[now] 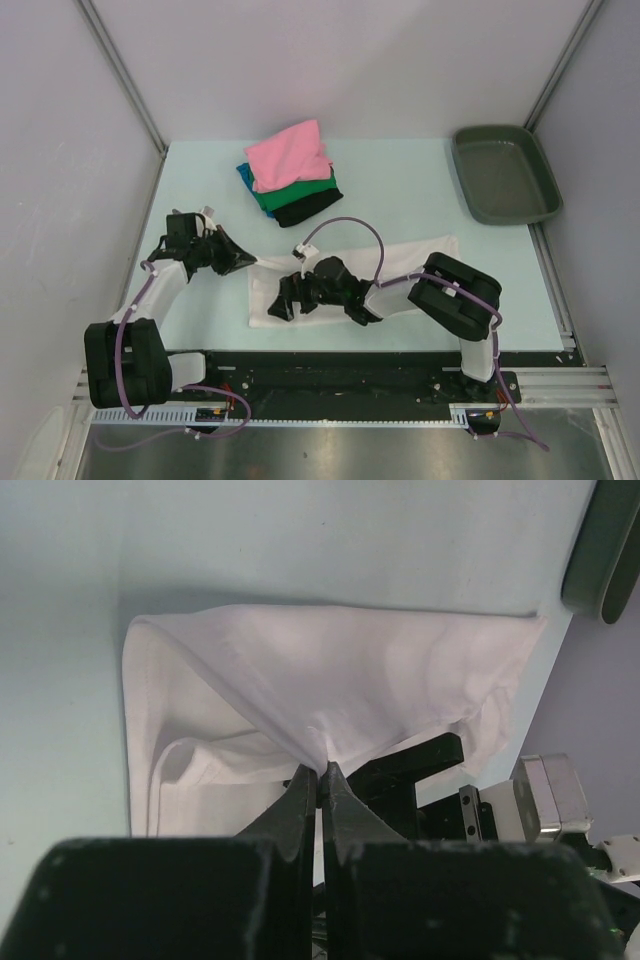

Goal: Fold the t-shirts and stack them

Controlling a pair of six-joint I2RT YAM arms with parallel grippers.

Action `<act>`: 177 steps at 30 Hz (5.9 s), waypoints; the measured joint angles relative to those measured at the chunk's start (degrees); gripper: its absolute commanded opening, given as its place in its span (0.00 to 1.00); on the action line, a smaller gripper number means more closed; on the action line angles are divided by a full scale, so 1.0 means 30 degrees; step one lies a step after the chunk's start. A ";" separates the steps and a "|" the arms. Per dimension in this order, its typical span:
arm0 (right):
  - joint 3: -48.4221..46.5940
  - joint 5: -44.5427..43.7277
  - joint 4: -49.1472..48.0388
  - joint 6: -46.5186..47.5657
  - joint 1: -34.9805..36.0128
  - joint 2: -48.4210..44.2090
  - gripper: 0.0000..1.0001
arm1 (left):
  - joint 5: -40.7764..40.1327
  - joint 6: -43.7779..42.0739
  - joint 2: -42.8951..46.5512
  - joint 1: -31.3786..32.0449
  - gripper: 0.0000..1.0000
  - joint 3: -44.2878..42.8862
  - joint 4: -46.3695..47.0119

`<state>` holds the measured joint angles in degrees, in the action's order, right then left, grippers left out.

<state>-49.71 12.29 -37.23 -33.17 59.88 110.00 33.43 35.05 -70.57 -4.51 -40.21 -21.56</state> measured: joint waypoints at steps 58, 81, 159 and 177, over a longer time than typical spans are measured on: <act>0.0211 -0.3497 0.9763 0.3657 -0.0321 -1.4702 1.00 | -0.2484 -0.0058 0.3322 0.0073 1.00 0.3067 -0.1501; 0.2543 -0.9063 2.4633 -0.4998 -1.1489 -1.6633 1.00 | 0.0801 0.1362 0.4036 0.0124 1.00 -0.2433 -0.1982; -1.0848 -0.5814 1.9336 0.2368 -1.6961 -0.4269 1.00 | -0.0066 -0.0182 -0.3388 0.6054 0.99 0.0372 0.1341; 0.2565 -0.7293 2.2374 -0.3490 -0.4175 -1.9934 1.00 | -0.1304 0.0532 -0.8553 0.9566 0.54 -0.1807 0.5442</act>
<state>-42.02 -9.58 29.89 -43.64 47.35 50.19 29.52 36.64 -96.23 24.18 -45.63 -5.23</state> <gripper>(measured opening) 0.994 0.646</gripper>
